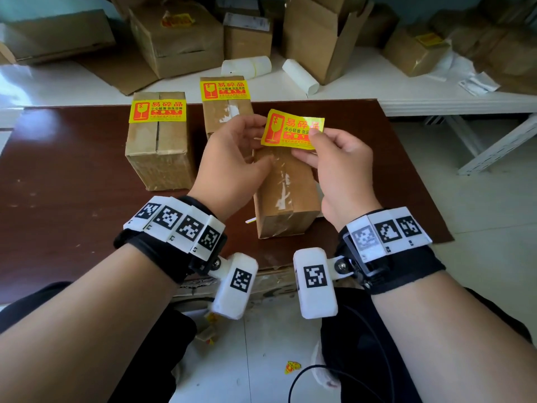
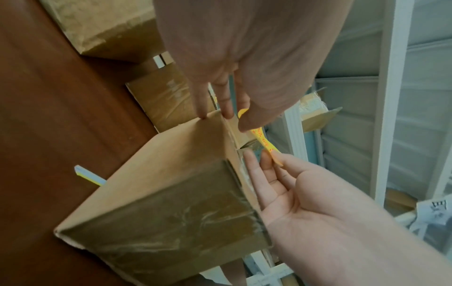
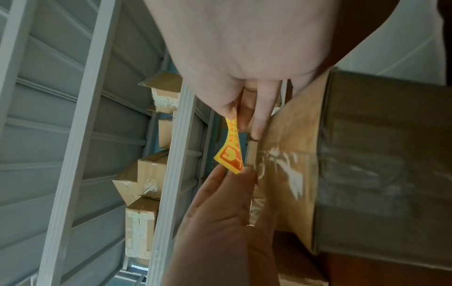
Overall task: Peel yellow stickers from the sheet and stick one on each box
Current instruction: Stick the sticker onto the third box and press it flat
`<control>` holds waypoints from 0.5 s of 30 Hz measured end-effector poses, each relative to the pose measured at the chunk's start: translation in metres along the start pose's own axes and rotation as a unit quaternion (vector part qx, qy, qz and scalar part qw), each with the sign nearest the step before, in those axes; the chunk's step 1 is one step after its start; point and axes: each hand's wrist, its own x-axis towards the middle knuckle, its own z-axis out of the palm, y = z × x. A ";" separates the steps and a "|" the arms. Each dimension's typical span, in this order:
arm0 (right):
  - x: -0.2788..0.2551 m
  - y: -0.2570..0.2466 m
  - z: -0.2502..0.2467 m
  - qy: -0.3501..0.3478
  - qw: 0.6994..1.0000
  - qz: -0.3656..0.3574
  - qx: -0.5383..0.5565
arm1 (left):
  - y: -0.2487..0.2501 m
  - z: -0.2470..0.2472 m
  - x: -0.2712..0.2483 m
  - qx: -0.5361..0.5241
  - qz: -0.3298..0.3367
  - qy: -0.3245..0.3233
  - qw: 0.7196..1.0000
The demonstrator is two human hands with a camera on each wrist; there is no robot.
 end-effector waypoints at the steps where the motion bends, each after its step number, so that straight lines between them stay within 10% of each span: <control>1: 0.000 0.000 0.000 0.004 1.000 0.004 0.007 | 0.000 -0.001 0.000 0.024 0.006 -0.012 1.000; 15: -0.010 0.005 0.013 0.020 0.998 -0.007 0.053 | -0.004 -0.001 -0.001 0.142 0.023 0.023 0.989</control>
